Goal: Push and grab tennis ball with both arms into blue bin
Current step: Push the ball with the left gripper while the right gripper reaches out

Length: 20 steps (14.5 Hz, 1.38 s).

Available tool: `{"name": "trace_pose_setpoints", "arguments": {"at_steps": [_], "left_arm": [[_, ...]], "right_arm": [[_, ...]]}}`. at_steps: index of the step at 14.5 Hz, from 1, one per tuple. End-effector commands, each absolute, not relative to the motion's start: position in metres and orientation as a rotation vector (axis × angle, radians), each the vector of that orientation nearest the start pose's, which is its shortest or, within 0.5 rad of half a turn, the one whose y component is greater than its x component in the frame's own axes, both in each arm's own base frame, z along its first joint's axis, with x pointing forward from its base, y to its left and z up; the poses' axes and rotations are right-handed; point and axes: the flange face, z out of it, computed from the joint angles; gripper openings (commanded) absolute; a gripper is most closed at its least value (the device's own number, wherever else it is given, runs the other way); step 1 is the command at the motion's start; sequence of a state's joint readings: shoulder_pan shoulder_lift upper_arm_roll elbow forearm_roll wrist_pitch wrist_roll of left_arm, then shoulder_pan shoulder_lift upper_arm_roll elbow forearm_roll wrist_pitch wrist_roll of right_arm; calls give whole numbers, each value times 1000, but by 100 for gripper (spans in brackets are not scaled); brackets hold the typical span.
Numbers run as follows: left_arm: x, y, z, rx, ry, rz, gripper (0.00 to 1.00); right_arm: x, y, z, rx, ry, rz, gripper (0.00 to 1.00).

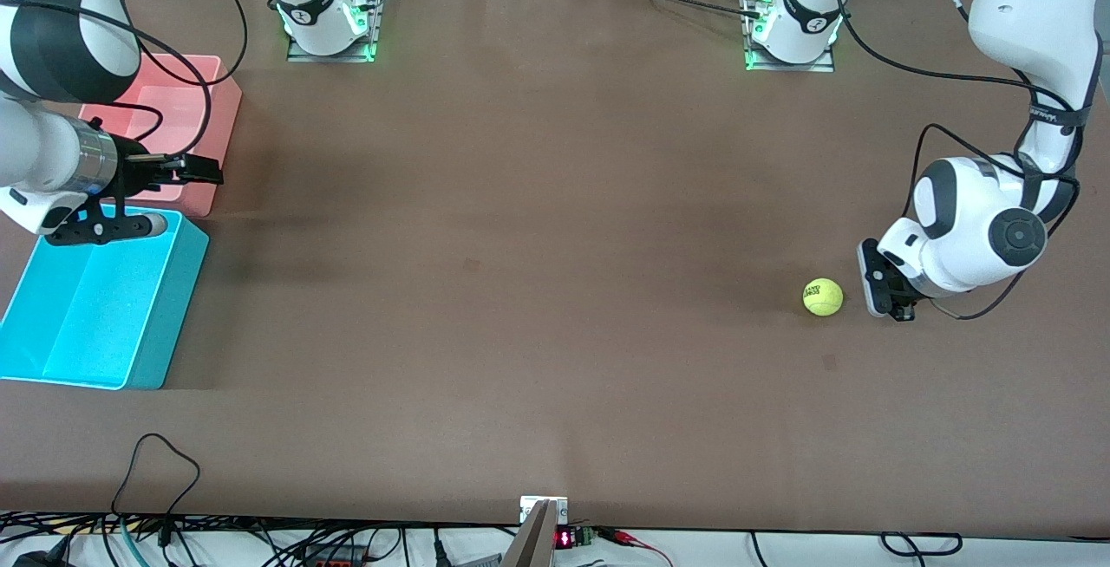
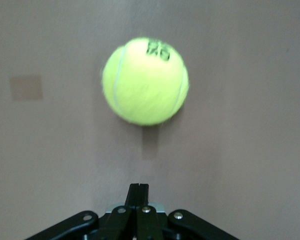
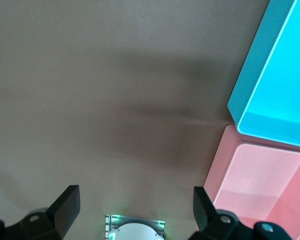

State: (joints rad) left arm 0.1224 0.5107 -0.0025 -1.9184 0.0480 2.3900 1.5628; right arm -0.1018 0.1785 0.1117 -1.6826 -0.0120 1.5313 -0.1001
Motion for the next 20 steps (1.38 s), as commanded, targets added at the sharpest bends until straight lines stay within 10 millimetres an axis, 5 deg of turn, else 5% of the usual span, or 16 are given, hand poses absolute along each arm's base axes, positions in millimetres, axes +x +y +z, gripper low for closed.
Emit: {"name": "trace_pose_setpoints", "arguments": {"at_steps": [1, 4, 7, 10, 11, 12, 14, 16, 18, 20], "left_arm": [[627, 103, 214, -2296, 2148, 84, 0], [628, 89, 209, -2284, 2172, 92, 0], [630, 38, 189, -2232, 2260, 110, 0], [639, -90, 179, -2146, 2342, 87, 0], [641, -134, 190, -2123, 2367, 30, 0], [650, -152, 210, -2105, 2372, -9, 0], [664, -144, 252, -2134, 2399, 63, 0], [688, -88, 285, -2179, 2399, 117, 0], [697, -28, 294, -2282, 2306, 114, 0], [699, 4, 303, -2336, 2251, 102, 0]], "right_arm": [[573, -2, 459, -3046, -167, 573, 100], [582, 4, 441, -3038, -184, 579, 100], [586, 19, 424, -3029, -226, 607, 100], [587, 24, 399, -3031, -249, 581, 100], [586, 27, 395, -3032, -258, 579, 100], [586, 39, 389, -3035, -313, 581, 100], [584, 39, 374, -3021, -385, 569, 100], [572, 35, 353, -3004, -497, 515, 100], [555, 34, 332, -2985, -620, 456, 100], [541, 33, 317, -2964, -728, 409, 100]]}}
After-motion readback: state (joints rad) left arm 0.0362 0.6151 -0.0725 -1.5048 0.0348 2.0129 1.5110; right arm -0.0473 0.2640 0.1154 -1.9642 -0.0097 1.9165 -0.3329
